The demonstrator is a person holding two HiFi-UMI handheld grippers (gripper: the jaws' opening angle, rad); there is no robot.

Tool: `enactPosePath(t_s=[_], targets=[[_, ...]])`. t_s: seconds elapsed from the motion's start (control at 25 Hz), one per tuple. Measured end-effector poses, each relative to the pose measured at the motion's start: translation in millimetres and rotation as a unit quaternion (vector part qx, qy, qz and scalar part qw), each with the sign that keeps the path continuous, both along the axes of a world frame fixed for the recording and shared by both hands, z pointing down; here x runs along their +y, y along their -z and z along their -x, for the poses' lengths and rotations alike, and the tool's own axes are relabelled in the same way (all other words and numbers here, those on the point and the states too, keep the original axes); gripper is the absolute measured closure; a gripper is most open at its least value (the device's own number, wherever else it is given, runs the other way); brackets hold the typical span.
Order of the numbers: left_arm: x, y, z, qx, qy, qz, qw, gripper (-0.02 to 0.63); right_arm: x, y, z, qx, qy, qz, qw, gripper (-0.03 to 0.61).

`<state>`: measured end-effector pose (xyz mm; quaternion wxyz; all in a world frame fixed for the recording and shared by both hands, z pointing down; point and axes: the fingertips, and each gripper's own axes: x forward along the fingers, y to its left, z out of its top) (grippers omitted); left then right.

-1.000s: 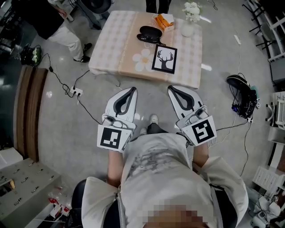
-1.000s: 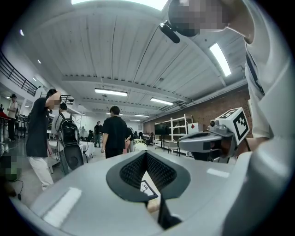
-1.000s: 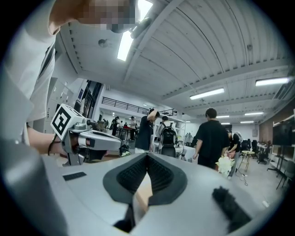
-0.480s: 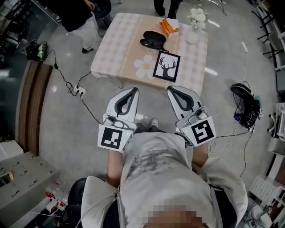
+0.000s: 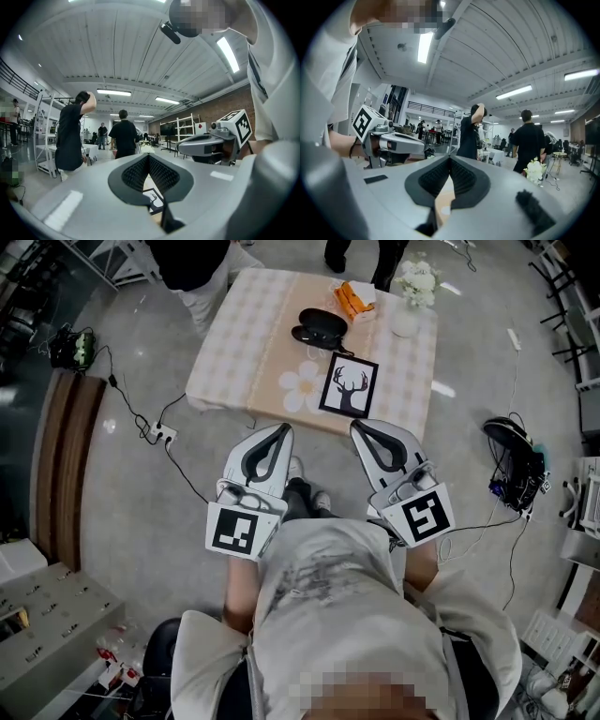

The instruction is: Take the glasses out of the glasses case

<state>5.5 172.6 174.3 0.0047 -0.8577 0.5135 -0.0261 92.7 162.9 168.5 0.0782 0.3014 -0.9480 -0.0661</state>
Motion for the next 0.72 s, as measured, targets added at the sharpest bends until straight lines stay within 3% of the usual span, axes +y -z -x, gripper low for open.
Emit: enactPosePath(t_s=[0.36, 0.56, 0.72], targets=[[-41, -10, 15, 0.010, -0.020, 0.008, 0.9997, 0.606, -36, -7, 15, 0.006, -0.020, 0.003, 1.000, 0.561], [-67, -15, 24, 0.016, -0.027, 0.031, 0.9990, 0.606, -63, -8, 29, 0.008, -0.025, 0.004, 1.000, 0.561], [-93, -16, 33, 0.012, -0.039, 0.014, 0.9991, 0.606, -85, -11, 35, 0.013, -0.036, 0.009, 0.999, 0.561]])
